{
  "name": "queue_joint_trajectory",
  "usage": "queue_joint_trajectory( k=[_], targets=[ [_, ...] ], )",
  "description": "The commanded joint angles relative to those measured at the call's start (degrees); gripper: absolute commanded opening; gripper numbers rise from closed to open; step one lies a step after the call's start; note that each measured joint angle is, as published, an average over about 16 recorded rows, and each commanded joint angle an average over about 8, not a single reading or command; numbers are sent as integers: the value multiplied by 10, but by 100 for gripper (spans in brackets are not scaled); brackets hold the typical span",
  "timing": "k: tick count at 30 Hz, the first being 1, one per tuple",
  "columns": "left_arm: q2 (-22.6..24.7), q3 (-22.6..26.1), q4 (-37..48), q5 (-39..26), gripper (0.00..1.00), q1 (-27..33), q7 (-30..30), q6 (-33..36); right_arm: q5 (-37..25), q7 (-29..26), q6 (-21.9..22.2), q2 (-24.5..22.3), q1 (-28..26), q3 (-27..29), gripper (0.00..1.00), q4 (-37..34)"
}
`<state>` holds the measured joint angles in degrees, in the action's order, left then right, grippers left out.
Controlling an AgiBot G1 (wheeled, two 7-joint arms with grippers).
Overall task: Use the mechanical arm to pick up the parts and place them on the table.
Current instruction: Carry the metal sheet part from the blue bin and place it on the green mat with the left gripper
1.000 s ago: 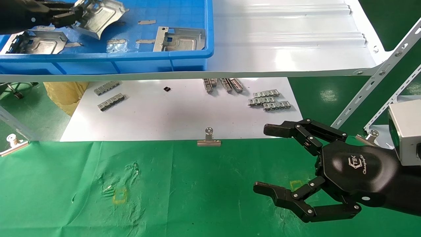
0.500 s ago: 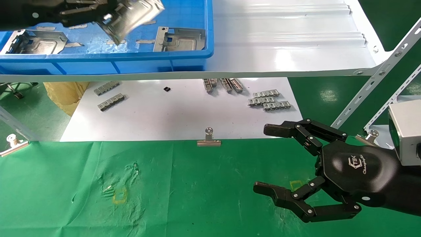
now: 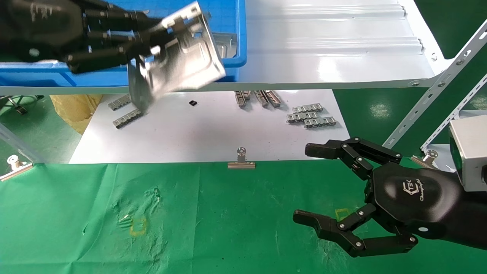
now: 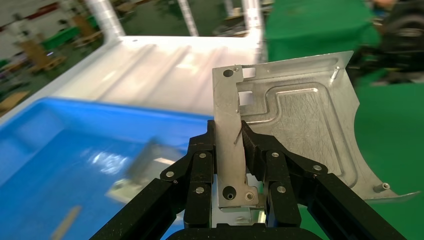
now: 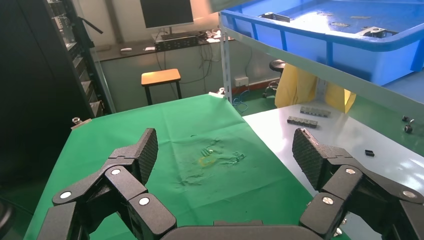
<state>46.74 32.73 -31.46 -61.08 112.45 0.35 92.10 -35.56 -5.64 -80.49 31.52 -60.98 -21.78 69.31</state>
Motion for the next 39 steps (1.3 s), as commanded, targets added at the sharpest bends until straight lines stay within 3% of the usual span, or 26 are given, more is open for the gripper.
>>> queue_joint_trajectory(
  k=[1,7,11,18,23,28,29,36,37,39],
  targets=[
    [-20,16,-67,39,0,-25,-20,0,0,0,0,0,0,0,100,0],
    [-92,68,-193,131,0,-73,-36,-5,0,0,0,0,0,0,100,0],
    [-123,105,-226,141,0,-89,-10,-8,0,0,0,0,0,0,100,0],
    [-133,185,-214,47,0,-102,117,-13,0,0,0,0,0,0,100,0],
    [-103,231,-141,-11,0,-114,212,-22,0,0,0,0,0,0,100,0],
    [-72,249,-52,-40,0,-123,268,-45,0,0,0,0,0,0,100,0],
    [-66,251,-36,-44,4,-124,274,-50,0,0,0,0,0,0,100,0],
    [-26,265,48,-68,92,-128,304,-63,0,0,0,0,0,0,100,0],
    [-21,268,57,-73,100,-128,309,-64,0,0,0,0,0,0,100,0],
    [-12,272,72,-81,100,-125,318,-66,0,0,0,0,0,0,100,0]
  ],
)
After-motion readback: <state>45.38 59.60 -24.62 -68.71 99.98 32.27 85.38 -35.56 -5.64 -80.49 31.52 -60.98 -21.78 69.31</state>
